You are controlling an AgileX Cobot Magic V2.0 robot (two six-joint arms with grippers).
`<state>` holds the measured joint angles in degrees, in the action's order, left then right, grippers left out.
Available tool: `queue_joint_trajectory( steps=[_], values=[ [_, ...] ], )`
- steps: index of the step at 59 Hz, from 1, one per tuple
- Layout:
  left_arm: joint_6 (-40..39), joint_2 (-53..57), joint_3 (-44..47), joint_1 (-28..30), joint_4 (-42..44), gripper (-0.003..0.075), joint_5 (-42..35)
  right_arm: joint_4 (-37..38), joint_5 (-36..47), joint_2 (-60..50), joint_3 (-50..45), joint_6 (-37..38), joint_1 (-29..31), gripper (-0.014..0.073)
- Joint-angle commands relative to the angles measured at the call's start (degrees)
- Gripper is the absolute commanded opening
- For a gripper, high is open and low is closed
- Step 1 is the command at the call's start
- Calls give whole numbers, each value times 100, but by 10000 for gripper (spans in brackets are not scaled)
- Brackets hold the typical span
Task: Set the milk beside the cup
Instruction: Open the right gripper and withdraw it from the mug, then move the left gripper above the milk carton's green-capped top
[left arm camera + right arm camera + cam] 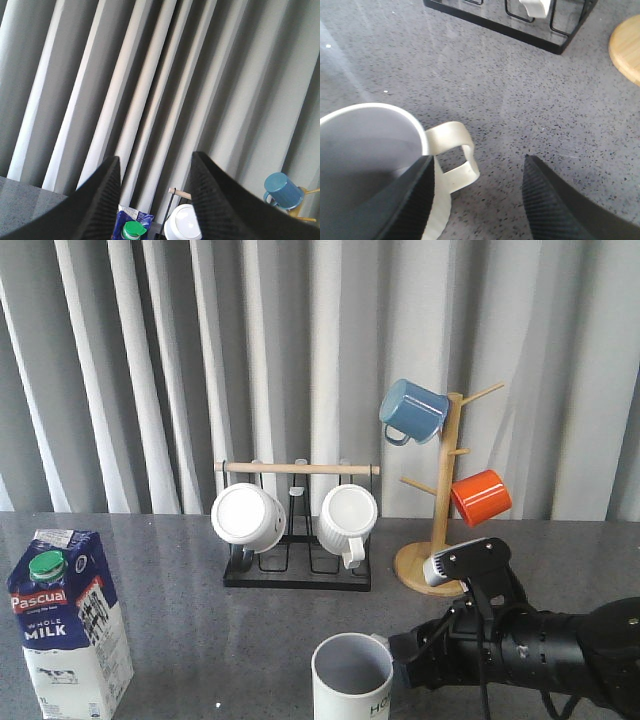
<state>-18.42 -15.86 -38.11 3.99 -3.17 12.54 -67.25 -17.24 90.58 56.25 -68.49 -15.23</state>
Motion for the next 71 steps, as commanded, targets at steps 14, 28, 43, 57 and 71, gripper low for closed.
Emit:
queue_joint_trajectory(
  steps=[14,28,43,57,71],
  values=[
    [-17,-114,-162,-13,-19,328,-329,2645,-737,-1084,149,2577,5,400],
    [-17,-114,-162,-13,-19,328,-317,4086,-1384,-1879,127,4000,5,248],
    [-17,-114,-162,-13,-19,328,-317,4203,-896,-3568,-925,4227,5,-10],
    [-17,-114,-162,-13,-24,328,-242,4223,-848,-5234,-2360,4224,5,-4],
    [472,-222,-162,-13,-24,328,313,4223,-1009,-6067,-3235,4230,5,-4]
  ],
)
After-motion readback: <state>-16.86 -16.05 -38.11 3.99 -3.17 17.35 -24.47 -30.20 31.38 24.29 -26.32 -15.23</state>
